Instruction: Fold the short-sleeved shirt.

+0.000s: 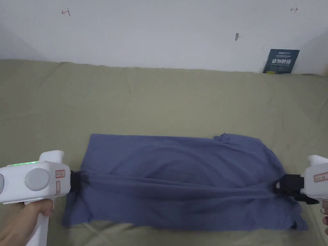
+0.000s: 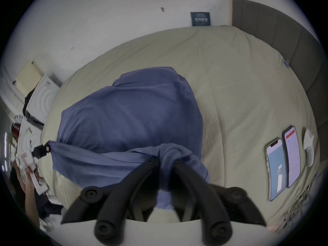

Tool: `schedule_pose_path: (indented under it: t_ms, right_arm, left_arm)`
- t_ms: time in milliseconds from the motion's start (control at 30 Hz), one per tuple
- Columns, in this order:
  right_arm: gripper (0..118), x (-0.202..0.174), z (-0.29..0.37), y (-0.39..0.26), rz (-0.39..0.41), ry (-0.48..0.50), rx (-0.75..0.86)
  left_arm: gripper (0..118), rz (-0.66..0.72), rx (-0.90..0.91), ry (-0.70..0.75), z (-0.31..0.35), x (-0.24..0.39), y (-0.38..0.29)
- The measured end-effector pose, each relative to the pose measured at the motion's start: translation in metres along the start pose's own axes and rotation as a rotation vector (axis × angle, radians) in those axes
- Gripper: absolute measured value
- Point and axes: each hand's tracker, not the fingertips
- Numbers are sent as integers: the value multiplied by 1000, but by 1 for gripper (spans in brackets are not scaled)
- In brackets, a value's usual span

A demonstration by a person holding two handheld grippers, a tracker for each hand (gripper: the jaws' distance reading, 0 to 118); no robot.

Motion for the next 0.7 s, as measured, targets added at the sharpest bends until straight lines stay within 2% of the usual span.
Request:
schedule_pose_path:
  t_ms: [33,67,100,133,233,267,300,333,367,400,467,567,600,633,667,700]
  right_arm:
    - [93,1,-1,-2,-3,-4,-3]
    - [114,10,-8,-2,-10,-4,10]
    - [118,13,-5,-6,-22,-12,39]
    - [118,17,0,-12,-25,-26,57]
    - [118,19,22,-40,7,-63,67]
    - [113,22,27,-52,15,-56,66]
    - [97,24,31,-63,21,-46,70]
    - [49,27,33,-73,28,-36,83]
    - [11,26,34,-83,42,-60,80]
    - [1,24,35,-94,62,-97,98]
    - [0,26,39,-114,77,-54,97]
    - [0,21,40,-133,74,-41,86]
    - [0,23,38,-133,88,-46,82]
    - [0,22,37,-134,101,-41,74]
    - [0,21,38,-135,106,-34,69]
    - [0,20,38,-135,109,-27,70]
  left_arm:
    - [62,6,-6,19,-11,-2,1]
    - [109,3,-40,72,-15,-4,-1]
    - [118,-16,-83,77,-9,-8,-6]
    - [114,7,-2,82,-8,-16,-9]
    - [114,18,-23,93,-11,-31,-33]
    - [113,25,-22,92,-8,-39,-44]
    - [112,27,-20,87,30,-26,-43]
    - [96,30,-31,81,40,-28,-51]
    - [59,30,-33,60,50,-30,-61]
    - [4,22,-35,58,57,-30,-72]
    - [0,-17,-30,110,62,-25,-81]
    - [1,14,-60,18,58,-30,-86]
    - [17,10,-55,11,58,-29,-86]
    - [71,9,-48,-8,57,-27,-84]
    - [113,44,-87,-46,53,-24,-82]
    - [118,52,-111,-66,56,-9,-85]
